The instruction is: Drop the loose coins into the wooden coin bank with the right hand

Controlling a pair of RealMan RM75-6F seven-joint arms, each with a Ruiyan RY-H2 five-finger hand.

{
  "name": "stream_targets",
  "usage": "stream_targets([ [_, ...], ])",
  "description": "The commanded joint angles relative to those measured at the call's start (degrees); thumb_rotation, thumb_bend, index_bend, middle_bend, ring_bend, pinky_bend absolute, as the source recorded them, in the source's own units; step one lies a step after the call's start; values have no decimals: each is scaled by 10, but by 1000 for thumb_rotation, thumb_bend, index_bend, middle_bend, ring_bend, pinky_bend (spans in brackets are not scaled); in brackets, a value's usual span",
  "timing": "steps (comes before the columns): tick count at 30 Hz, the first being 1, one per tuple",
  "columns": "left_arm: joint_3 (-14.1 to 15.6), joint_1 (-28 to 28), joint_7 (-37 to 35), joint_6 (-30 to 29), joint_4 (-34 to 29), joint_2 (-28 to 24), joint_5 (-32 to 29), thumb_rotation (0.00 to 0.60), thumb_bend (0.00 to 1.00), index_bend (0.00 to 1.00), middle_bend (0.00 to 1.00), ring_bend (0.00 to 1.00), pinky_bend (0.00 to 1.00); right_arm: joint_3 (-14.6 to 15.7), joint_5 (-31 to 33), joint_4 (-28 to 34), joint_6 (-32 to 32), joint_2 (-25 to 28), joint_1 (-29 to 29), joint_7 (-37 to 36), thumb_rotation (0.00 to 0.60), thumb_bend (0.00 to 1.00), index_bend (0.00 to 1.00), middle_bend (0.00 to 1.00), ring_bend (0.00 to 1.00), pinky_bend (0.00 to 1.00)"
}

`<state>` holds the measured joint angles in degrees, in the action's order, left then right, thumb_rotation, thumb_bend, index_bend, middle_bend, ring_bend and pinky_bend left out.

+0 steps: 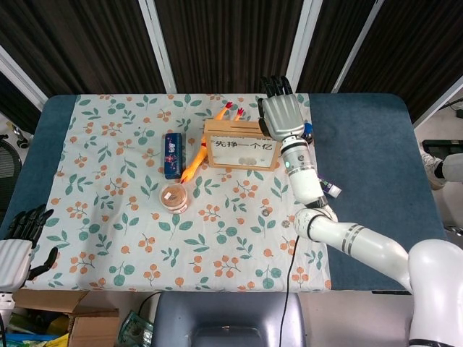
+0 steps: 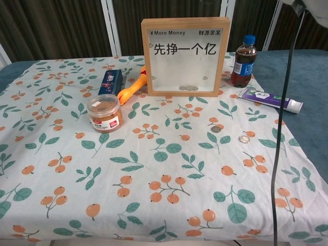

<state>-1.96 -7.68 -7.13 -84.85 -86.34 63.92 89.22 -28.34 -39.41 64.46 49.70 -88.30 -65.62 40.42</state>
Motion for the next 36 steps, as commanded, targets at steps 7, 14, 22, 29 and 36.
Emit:
stream_targets([
  [7, 0, -2, -4, 3, 2, 0, -2, 600, 424, 0, 0, 0, 0, 26, 20, -63, -21, -44, -34, -6, 600, 590, 745, 186, 0, 0],
  [14, 0, -1, -6, 1, 2, -1, -1, 600, 424, 0, 0, 0, 0, 30, 21, -64, -19, -46, -39, -21, 600, 589, 745, 186, 0, 0],
  [22, 1, -2, -8, 0, 2, -1, 0, 600, 424, 0, 0, 0, 0, 40, 32, -63, -15, -47, -43, -13, 600, 590, 744, 186, 0, 0],
  [29, 1, -3, -11, 2, 3, -1, 0, 600, 424, 0, 0, 0, 0, 46, 43, -62, -15, -47, -45, -10, 600, 589, 688, 186, 0, 0],
  [36, 1, -5, -12, 4, 3, -1, 0, 600, 424, 0, 0, 0, 0, 50, 39, -55, -11, -40, -43, -15, 600, 589, 525, 181, 0, 0],
])
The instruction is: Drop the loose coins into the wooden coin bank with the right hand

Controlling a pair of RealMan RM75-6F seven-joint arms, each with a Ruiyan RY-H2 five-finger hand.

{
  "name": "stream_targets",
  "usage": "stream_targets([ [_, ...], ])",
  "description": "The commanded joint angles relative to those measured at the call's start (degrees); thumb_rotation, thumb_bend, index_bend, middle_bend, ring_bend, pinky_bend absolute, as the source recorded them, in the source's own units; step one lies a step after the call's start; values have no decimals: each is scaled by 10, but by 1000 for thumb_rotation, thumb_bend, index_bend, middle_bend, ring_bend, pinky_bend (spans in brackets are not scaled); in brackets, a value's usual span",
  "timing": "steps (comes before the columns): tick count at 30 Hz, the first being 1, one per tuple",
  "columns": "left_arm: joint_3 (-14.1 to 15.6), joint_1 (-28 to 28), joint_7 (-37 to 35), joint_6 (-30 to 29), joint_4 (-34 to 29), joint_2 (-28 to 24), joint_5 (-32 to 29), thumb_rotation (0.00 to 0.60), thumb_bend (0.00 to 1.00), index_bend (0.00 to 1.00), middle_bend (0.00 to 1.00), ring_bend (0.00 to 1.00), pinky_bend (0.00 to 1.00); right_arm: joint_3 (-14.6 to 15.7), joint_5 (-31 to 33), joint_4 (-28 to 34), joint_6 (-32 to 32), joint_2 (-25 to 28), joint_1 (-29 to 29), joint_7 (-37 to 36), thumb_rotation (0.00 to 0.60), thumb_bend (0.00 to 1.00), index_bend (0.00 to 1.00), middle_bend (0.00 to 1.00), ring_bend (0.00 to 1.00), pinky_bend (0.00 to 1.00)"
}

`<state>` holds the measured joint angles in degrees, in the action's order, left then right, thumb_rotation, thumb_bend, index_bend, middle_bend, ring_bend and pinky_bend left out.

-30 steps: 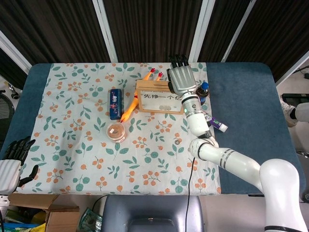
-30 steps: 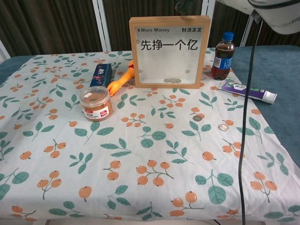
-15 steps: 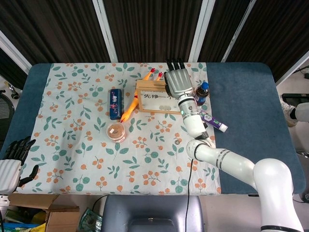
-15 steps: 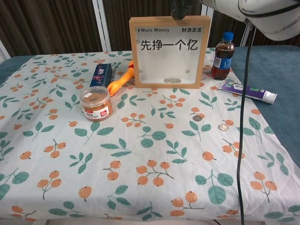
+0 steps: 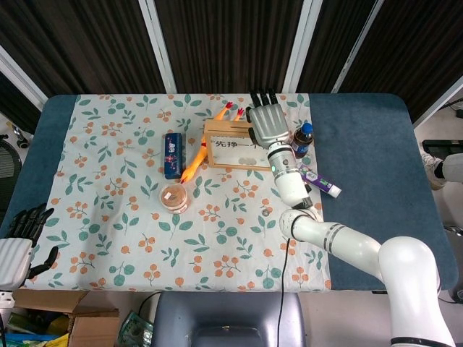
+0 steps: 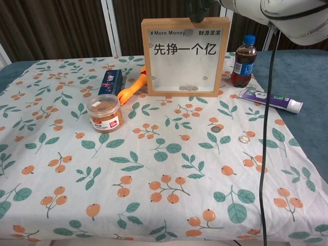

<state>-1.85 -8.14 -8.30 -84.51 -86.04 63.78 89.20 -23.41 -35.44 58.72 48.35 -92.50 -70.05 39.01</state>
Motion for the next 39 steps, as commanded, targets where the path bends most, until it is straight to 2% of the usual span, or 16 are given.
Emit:
stream_targets([
  [1, 0, 0, 0, 0, 0, 0, 0, 600, 424, 0, 0, 0, 0, 2, -1, 4, 4, 3, 1, 0, 600, 589, 520, 181, 0, 0],
  [6, 0, -1, 0, -1, 0, 0, 1, 600, 427, 0, 0, 0, 0, -1, -19, 34, 18, 19, 9, -19, 600, 590, 520, 181, 0, 0],
  [9, 0, 0, 0, -3, 0, 0, 2, 600, 427, 0, 0, 0, 0, 1, -64, 99, 52, 49, 30, -48, 600, 589, 517, 179, 0, 0],
  [11, 0, 0, 0, -6, 0, 1, 4, 600, 425, 0, 0, 0, 0, 13, -124, 164, 91, 80, 59, -77, 600, 589, 511, 177, 0, 0],
  [13, 1, 1, 1, -8, -1, 1, 6, 600, 424, 0, 0, 0, 0, 33, -184, 228, 141, 108, 96, -100, 600, 585, 504, 176, 0, 0],
  [17, 3, 2, 9, -9, -4, 2, 8, 600, 425, 0, 0, 0, 0, 78, -264, 336, 227, 154, 174, -129, 600, 500, 485, 167, 0, 0],
  [19, 4, 2, 14, -9, -6, 3, 10, 600, 425, 0, 0, 0, 0, 111, -305, 371, 268, 168, 218, -152, 600, 466, 472, 164, 0, 0],
  [21, 4, 2, 16, -10, -7, 3, 11, 600, 425, 0, 0, 0, 0, 137, -337, 385, 283, 179, 248, -181, 600, 452, 473, 162, 0, 0],
  [25, 5, 2, 22, -9, -8, 4, 11, 600, 426, 0, 0, 0, 0, 199, -405, 370, 304, 181, 303, -238, 600, 452, 497, 163, 0, 0],
  [28, 5, 2, 23, -9, -9, 4, 10, 600, 426, 0, 0, 0, 0, 241, -444, 325, 322, 157, 343, -267, 600, 452, 518, 161, 0, 0],
  [30, 5, 2, 24, -9, -8, 5, 10, 600, 426, 0, 0, 0, 0, 258, -461, 290, 323, 135, 361, -285, 600, 452, 529, 160, 0, 0],
  [33, 6, 2, 30, -8, -7, 6, 11, 600, 427, 0, 0, 0, 0, 277, -469, 234, 304, 104, 378, -288, 600, 452, 534, 160, 0, 0],
  [39, 7, 3, 27, -9, -8, 4, 12, 600, 428, 0, 0, 0, 0, 287, -475, 153, 267, 48, 396, -309, 600, 472, 549, 160, 0, 0],
])
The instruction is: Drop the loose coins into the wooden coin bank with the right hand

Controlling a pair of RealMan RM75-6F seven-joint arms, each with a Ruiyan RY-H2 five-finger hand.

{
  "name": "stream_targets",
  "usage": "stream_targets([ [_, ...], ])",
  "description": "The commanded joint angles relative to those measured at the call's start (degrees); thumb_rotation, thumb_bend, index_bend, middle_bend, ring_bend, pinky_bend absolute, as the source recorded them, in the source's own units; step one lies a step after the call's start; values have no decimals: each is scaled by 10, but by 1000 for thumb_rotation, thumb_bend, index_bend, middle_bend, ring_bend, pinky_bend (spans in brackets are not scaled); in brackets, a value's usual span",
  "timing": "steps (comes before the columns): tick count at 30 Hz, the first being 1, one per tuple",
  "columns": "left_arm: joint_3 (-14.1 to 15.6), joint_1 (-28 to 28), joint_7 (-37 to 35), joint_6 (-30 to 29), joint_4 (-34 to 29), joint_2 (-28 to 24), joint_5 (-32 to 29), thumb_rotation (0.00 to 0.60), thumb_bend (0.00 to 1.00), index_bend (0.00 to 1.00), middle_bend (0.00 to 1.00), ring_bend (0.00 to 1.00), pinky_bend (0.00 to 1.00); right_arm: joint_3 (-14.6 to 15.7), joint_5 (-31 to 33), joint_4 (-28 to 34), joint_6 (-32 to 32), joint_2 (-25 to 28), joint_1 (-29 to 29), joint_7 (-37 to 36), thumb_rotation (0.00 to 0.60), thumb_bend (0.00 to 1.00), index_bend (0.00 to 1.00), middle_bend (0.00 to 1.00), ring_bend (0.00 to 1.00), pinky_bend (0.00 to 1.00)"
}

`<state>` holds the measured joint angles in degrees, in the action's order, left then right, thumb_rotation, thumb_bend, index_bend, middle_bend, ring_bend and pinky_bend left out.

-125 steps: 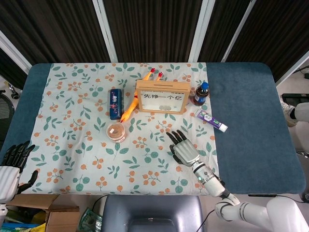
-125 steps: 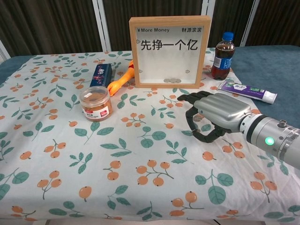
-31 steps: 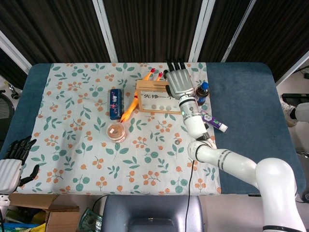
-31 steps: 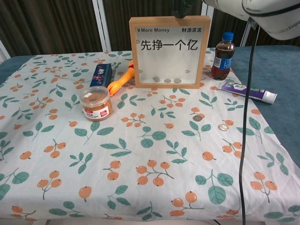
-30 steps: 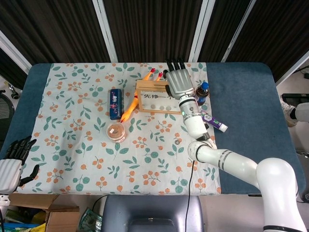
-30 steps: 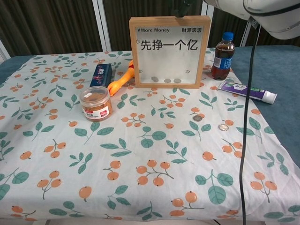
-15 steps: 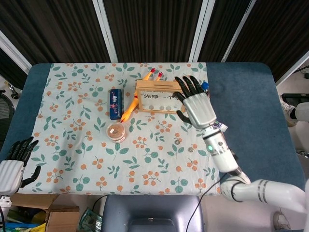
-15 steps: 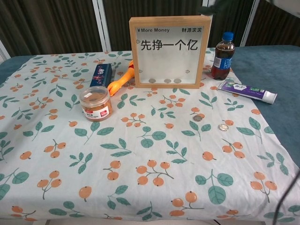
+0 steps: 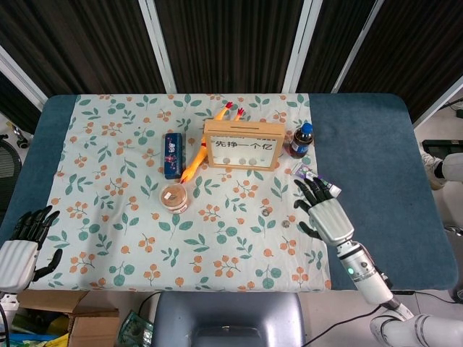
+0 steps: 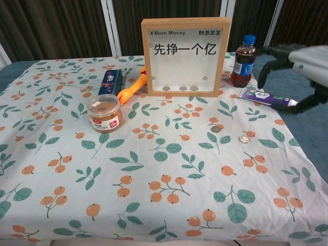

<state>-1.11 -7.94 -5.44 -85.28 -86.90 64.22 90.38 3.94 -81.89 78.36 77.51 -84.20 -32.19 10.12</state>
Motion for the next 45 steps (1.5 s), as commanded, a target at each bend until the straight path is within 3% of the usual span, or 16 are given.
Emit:
stream_targets([
  [1, 0, 1, -2, -2, 0, -1, 0, 600, 428, 0, 0, 0, 0, 13, -11, -47, -26, -37, 18, -21, 600, 475, 550, 160, 0, 0],
  [7, 0, 5, -9, -10, 0, -4, 1, 600, 426, 0, 0, 0, 0, 11, -10, -102, -68, -78, 20, -25, 600, 546, 579, 160, 0, 0],
  [19, 1, 8, -20, -14, 2, -7, 2, 600, 426, 0, 0, 0, 0, -16, -4, -179, -119, -121, 21, -47, 600, 577, 579, 160, 0, 0],
  [45, -1, 7, -26, -12, 4, -6, 1, 600, 427, 0, 0, 0, 0, -54, -15, -221, -157, -154, 7, -62, 600, 577, 560, 161, 0, 0],
])
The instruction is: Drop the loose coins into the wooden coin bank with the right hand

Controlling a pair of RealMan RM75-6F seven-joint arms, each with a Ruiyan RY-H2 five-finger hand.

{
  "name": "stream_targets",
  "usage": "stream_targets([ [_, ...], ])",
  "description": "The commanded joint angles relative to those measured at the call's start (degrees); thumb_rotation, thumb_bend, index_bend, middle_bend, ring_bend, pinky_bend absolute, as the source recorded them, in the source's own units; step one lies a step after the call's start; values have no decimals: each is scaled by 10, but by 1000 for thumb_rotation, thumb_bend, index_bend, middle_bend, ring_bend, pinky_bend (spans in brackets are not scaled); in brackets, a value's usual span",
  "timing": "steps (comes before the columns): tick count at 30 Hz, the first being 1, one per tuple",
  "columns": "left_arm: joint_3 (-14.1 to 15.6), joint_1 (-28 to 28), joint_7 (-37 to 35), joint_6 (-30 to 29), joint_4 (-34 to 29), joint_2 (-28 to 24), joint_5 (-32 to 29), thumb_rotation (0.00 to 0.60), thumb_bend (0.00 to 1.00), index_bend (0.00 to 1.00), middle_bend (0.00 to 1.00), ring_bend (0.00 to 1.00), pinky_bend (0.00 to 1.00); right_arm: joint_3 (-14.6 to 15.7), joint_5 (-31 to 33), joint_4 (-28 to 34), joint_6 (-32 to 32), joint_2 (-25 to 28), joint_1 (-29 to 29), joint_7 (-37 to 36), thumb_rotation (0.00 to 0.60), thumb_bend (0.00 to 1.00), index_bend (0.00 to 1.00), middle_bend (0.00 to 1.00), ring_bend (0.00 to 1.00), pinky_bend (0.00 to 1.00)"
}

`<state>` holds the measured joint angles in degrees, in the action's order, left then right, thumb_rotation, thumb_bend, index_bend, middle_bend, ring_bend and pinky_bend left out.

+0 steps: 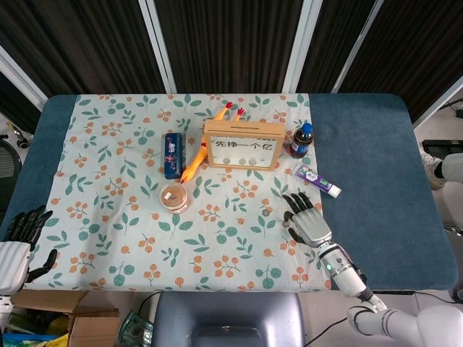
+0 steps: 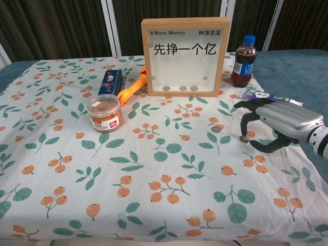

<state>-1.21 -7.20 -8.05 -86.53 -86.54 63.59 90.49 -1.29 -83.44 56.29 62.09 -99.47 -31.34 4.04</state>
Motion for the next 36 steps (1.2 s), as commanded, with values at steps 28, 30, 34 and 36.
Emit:
stream_targets([
  [28, 0, 3, -7, -5, 1, -2, 1, 600, 427, 0, 0, 0, 0, -7, -6, -10, -16, -11, 0, 10, 600, 580, 564, 161, 0, 0],
  [30, 0, 3, -7, -5, 1, -2, 0, 600, 427, 0, 0, 0, 0, -9, -7, -12, -14, -13, 0, 8, 600, 580, 581, 161, 0, 0],
  [34, -1, 4, -9, -5, 0, -3, -1, 600, 427, 0, 0, 0, 0, -11, -6, -20, -16, -20, -1, 7, 600, 580, 612, 160, 0, 0],
  [36, -1, 5, -9, -6, 1, -3, -2, 600, 427, 0, 0, 0, 0, -12, -5, -24, -17, -23, -2, 7, 600, 580, 629, 160, 0, 0],
])
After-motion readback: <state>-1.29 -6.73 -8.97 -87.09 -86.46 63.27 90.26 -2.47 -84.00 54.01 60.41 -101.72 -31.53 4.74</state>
